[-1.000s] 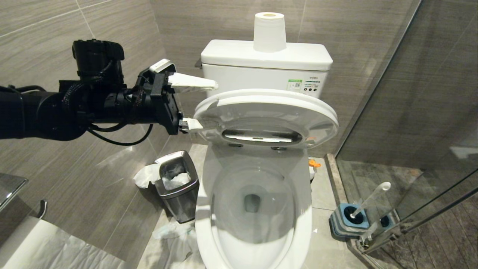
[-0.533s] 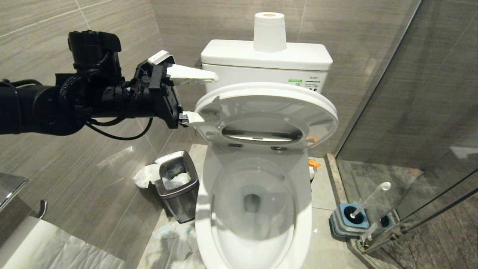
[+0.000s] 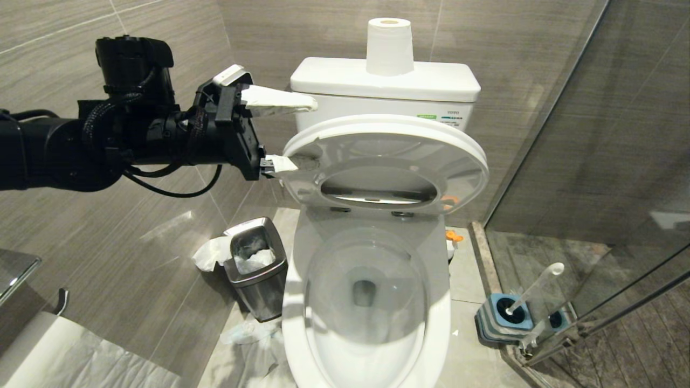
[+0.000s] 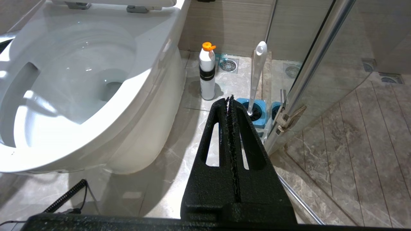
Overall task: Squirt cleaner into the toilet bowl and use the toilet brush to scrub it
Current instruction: Use the left hand to lift the toilet lid slightly
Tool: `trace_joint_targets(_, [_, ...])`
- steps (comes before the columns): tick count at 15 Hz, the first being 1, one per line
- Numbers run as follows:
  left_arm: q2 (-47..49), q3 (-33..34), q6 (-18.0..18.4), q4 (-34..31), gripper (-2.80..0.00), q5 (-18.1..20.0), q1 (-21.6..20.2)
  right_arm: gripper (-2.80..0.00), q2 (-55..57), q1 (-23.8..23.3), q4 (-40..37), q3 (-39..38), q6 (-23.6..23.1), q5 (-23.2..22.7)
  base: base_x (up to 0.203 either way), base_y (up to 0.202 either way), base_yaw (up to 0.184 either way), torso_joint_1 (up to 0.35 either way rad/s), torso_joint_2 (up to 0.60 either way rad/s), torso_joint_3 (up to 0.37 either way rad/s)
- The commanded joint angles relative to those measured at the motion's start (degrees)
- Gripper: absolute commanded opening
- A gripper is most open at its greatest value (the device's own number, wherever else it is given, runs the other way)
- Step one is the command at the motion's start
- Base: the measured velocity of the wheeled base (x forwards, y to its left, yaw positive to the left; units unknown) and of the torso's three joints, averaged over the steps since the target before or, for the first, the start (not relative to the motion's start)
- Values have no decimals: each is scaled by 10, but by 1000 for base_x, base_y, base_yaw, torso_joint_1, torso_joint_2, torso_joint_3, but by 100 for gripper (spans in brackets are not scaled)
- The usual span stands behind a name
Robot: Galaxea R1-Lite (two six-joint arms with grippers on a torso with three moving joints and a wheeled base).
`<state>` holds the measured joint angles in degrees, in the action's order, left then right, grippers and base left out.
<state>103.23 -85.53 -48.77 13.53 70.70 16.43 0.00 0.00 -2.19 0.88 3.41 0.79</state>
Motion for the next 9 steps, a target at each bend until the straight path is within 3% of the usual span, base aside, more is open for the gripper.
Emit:
trace_joint_targets(1, [-3,0,-4,1,0,4,2,-280,0,0,0,0,0,0,0,0,0,0,0,0])
trace_joint_targets(5, [0,-2,-7,50,0,4,2,-280,0,0,0,0,0,0,0,0,0,0,0,0])
trace_joint_targets(9, [6,-30,-25,59,0,4,3,-280,0,0,0,0,0,0,0,0,0,0,0,0])
